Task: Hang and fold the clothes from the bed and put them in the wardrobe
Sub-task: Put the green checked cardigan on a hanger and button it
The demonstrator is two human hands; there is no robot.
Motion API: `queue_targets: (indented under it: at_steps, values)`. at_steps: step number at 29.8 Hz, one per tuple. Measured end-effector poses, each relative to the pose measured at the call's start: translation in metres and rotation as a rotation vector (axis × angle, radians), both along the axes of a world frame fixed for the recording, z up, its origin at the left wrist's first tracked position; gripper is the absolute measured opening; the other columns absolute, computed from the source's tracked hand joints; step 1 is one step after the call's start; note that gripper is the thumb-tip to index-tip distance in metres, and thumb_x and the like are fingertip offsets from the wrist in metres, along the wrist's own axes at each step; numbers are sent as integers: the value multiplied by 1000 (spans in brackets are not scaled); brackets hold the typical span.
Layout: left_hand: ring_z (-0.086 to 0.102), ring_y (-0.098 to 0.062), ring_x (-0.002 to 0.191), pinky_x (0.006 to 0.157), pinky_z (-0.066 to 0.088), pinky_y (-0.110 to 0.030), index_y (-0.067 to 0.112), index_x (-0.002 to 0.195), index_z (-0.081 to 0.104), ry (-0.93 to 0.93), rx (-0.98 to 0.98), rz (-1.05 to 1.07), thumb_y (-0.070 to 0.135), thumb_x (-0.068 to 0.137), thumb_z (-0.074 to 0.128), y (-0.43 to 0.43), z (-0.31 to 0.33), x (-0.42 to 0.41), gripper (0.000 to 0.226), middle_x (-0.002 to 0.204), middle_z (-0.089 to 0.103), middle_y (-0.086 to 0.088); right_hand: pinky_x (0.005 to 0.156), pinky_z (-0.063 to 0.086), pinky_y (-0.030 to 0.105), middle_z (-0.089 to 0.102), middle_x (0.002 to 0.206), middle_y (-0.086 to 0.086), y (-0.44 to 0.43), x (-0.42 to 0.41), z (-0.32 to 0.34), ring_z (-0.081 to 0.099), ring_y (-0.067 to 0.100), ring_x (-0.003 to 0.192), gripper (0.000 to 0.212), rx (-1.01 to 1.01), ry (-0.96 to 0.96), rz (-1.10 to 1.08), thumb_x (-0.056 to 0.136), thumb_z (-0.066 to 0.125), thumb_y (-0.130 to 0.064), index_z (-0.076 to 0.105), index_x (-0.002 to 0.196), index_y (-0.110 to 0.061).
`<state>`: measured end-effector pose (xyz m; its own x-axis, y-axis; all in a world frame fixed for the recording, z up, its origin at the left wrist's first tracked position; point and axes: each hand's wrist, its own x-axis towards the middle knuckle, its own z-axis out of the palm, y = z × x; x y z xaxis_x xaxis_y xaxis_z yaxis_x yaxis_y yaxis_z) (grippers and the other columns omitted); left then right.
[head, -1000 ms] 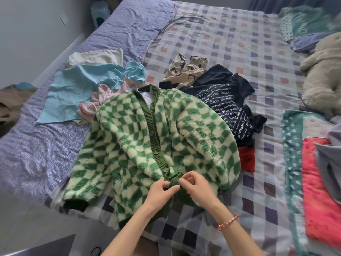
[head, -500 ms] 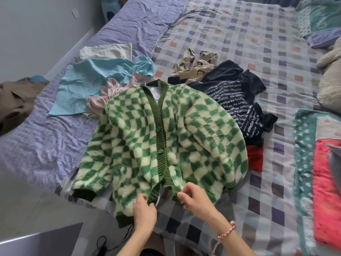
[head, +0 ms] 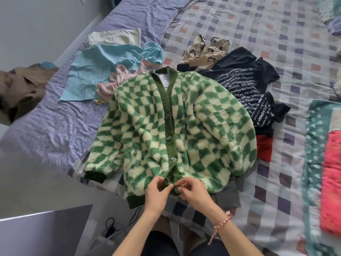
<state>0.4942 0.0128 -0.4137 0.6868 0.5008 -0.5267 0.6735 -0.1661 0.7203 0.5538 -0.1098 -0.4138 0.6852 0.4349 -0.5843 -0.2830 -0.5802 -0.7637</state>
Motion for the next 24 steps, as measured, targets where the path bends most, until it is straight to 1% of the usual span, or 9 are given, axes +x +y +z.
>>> queue_targets:
  at_steps: [3, 5, 7, 10, 15, 17, 20, 22, 24]
  values:
    - [54, -8, 89, 76, 40, -17, 18, 93, 56, -3, -50, 67, 15, 85, 67, 1, 4, 1, 14, 87, 58, 10, 67, 54, 28, 64, 71, 1, 2, 1, 0, 58, 2, 52, 25, 42, -20, -142, 89, 58, -3, 59, 78, -25]
    - [56, -12, 85, 76, 45, -26, 15, 89, 60, 16, -104, 81, 15, 87, 64, 0, 4, 1, 5, 83, 61, 6, 69, 56, 32, 65, 72, 1, 4, 0, 1, 60, 8, 55, 21, 73, -15, -220, 87, 61, -3, 58, 78, -22]
    - [56, -16, 78, 78, 50, -40, 17, 77, 62, 27, -155, 95, 19, 91, 60, 0, 5, 0, 14, 78, 62, -1, 69, 57, 33, 66, 72, 1, 7, 0, 1, 62, 11, 57, 18, 80, -11, -248, 86, 63, -5, 58, 78, -20]
    - [52, -17, 73, 81, 50, -47, 22, 71, 61, 28, -157, 102, 22, 94, 55, -1, 6, -1, 23, 76, 59, -8, 69, 58, 34, 67, 73, 2, 9, 1, 1, 62, 12, 59, 15, 59, -2, -226, 86, 64, -8, 59, 77, -19]
    - [47, -18, 67, 79, 51, -48, 16, 74, 61, 12, -169, 171, 21, 94, 54, -2, 4, -4, 23, 63, 49, -5, 65, 56, 29, 65, 69, 1, 11, 5, 3, 61, 10, 58, 17, -11, -31, -96, 86, 64, -13, 59, 73, -23]
    - [45, -18, 64, 74, 53, -44, 12, 76, 62, 14, -195, 188, 21, 94, 53, -2, 2, -4, 23, 58, 43, -2, 67, 56, 30, 65, 68, 1, 11, 8, 3, 62, 10, 59, 18, -19, -24, -92, 86, 64, -13, 60, 72, -24]
    - [46, -12, 60, 52, 47, -15, 11, 74, 62, 11, -224, 182, 19, 95, 52, -4, 3, -1, 25, 61, 48, -1, 69, 56, 32, 67, 69, 5, 11, 10, 4, 62, 12, 60, 16, -1, 23, -88, 87, 64, -12, 63, 75, -22]
    - [48, -9, 59, 53, 46, -13, 11, 69, 60, 3, -260, 199, 19, 95, 51, -6, 4, 0, 29, 59, 49, 1, 68, 57, 33, 68, 71, 6, 11, 11, 4, 62, 12, 59, 14, 3, 32, -81, 86, 64, -12, 63, 76, -20]
    - [54, -10, 68, 55, 49, -13, 12, 72, 63, -6, -279, 224, 17, 95, 52, -6, 5, 0, 26, 67, 57, 1, 64, 57, 30, 68, 71, 3, 12, 10, 4, 62, 10, 57, 12, -8, 32, -88, 85, 66, -13, 60, 76, -18]
